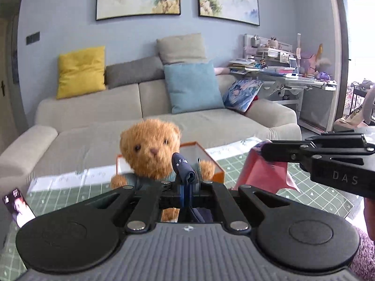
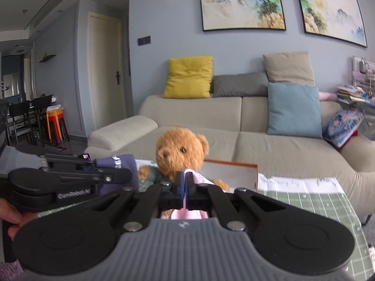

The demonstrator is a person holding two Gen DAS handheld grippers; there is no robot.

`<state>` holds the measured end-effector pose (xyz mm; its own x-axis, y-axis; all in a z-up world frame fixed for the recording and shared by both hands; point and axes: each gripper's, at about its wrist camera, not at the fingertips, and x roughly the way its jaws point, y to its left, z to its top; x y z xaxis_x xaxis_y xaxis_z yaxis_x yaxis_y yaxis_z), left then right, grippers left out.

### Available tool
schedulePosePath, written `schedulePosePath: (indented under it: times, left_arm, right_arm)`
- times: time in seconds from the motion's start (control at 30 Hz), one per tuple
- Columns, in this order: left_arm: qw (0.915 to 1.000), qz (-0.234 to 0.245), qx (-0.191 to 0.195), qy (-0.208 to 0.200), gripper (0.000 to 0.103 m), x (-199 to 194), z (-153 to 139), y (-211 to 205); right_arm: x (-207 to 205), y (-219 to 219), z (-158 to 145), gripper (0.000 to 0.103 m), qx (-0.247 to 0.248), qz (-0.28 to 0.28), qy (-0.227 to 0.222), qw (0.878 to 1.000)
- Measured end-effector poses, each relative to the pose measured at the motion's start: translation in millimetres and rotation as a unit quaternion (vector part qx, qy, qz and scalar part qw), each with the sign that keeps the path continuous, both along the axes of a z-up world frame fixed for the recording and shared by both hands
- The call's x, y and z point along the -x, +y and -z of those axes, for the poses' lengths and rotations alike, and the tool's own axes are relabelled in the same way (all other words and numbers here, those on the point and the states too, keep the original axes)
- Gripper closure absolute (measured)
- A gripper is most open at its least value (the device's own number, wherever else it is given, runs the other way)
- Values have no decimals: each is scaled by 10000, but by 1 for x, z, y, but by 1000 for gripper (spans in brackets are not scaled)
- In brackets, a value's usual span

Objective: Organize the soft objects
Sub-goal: 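Lift the navy cap with the left gripper while the right gripper carries the pink cloth toward the orange box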

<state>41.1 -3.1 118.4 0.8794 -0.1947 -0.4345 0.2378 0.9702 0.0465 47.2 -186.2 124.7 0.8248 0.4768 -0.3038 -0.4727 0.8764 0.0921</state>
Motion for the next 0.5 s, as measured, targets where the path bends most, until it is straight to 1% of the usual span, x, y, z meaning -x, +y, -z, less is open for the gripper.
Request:
schedulePosePath:
  times: [0.07, 0.23, 0.33, 0.43, 0.5]
  left_arm:
    - [9999, 54, -61, -94, 99, -5, -8, -4]
    - [9995, 223, -73, -211, 99, -23, -26, -7]
    - [9990, 324, -102, -304, 99, -37, -40, -8]
    - [9985, 468, 13, -276, 99, -55, -57, -4]
    - [9981, 551, 22, -278, 99, -66, -69, -1]
  right_arm:
    - [-2, 2, -11, 103, 30, -71, -78, 9999]
    - [-21, 5, -39, 103, 24, -214, -212, 9995]
    - [-38, 7, -57, 103, 26, -267, -321, 9991]
    - [-60, 7, -76, 103, -34, -329, -378, 9987]
    - [-76, 8, -89, 103, -82, -358, -403, 9985]
